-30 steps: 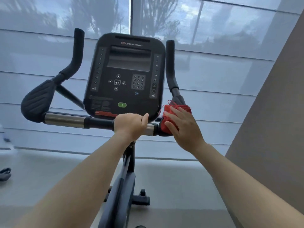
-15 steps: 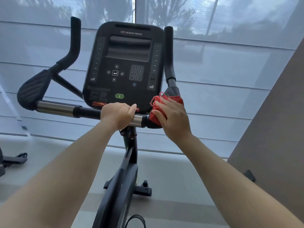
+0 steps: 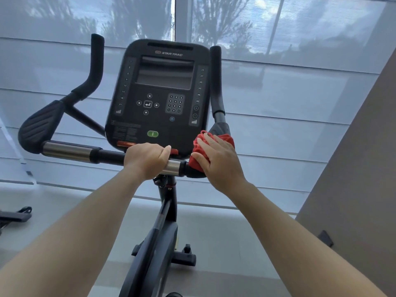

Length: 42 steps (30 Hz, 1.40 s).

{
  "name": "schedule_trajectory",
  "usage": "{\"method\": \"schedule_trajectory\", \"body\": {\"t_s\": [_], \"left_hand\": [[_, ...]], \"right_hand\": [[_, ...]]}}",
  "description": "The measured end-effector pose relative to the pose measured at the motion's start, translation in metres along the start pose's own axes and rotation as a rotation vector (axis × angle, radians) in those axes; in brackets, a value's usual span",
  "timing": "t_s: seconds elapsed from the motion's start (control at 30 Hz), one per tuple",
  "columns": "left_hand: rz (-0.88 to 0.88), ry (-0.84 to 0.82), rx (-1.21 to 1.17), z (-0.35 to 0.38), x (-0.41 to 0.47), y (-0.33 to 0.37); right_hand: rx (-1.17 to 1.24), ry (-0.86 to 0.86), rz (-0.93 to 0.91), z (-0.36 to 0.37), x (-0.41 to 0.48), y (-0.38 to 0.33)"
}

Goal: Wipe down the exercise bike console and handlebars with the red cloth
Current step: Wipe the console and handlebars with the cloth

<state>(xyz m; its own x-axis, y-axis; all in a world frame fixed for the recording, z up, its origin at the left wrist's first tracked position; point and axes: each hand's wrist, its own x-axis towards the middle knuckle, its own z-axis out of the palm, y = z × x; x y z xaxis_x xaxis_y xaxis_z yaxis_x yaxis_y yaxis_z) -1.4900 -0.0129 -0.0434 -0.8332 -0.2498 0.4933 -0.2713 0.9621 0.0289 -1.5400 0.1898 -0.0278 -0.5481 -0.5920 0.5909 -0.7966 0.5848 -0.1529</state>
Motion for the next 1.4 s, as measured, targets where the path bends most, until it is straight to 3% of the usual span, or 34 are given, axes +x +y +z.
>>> {"method": "schedule_trajectory", "body": {"t_s": [0.23, 0.43, 0.57, 0.9, 1.17, 1.3, 1.4], "left_hand": [[-0.026, -0.027, -0.028, -0.004, -0.001, 0.003], [0.012, 0.018, -0.017, -0.002, -0.002, -0.001], [0.009, 0.044, 0.006, 0.000, -0.002, -0.002], [-0.013, 0.016, -0.015, -0.001, -0.002, 0.001], [-0.015, 0.002, -0.005, 0.000, -0.001, 0.001], [-0.024, -0.018, -0.014, -0.001, 0.000, 0.002], [-0.030, -0.025, -0.018, -0.003, -0.001, 0.002]], "right_hand": [[0.003, -0.014, 0.105, 0.000, 0.016, 0.000], [0.153, -0.116, -0.010, -0.015, 0.005, 0.010], [0.155, 0.008, -0.084, -0.014, -0.005, 0.013], [0.111, 0.021, 0.020, -0.006, 0.018, 0.011], [0.183, 0.020, -0.063, -0.007, -0.010, 0.007], [0.226, -0.018, -0.014, -0.013, 0.008, 0.007], [0.260, 0.045, 0.010, -0.009, 0.002, 0.002]]}}
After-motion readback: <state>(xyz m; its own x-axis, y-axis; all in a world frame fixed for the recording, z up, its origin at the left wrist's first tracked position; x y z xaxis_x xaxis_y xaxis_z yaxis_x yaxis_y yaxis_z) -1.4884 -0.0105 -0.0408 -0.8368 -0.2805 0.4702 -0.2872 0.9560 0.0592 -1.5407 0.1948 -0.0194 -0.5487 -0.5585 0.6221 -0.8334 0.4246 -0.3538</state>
